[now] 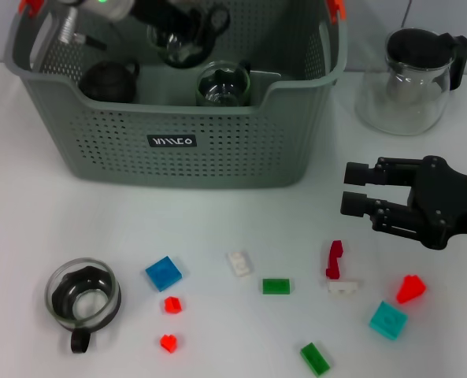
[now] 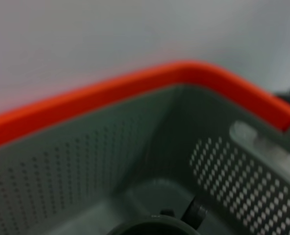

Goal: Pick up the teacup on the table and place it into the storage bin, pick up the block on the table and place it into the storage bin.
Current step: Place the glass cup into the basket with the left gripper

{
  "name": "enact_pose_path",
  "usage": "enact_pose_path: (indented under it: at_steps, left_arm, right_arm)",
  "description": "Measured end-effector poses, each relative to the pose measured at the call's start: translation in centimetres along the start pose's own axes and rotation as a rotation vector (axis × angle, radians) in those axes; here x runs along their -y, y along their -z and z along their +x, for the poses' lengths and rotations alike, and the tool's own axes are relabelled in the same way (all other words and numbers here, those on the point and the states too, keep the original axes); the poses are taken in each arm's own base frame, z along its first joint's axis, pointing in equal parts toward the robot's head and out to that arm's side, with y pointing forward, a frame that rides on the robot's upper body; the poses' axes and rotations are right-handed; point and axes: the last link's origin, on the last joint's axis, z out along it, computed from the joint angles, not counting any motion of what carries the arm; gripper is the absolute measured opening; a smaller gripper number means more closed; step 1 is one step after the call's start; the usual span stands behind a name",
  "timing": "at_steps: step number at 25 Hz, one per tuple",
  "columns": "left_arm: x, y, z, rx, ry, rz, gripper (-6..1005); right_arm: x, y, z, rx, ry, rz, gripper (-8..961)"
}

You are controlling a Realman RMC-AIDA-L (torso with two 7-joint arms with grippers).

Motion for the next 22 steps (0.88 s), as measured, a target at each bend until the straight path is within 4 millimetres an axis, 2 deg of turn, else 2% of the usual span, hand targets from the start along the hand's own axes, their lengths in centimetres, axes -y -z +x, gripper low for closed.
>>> enact_pose_path:
  at_steps: [6,11,22]
  left_arm:
    - [-1.4,-1.7,-0.4,0.088,-0.069,0.022,41]
    - [-1.9,-2.2,-0.5,0.091,-0.079,0.019,41]
    - [-1.8,-2.7,-0.8,0.103,-0.070,0.044,74]
  right_arm:
    - [0.0,-0.1,-0.1,-0.001,-0.001,-0.003,494]
    - [0.0,-0.1,0.0,-0.001,-0.002,-0.003,494]
    - [0.0,-0.1,-0.1,0.003,-0.003,-0.005,494]
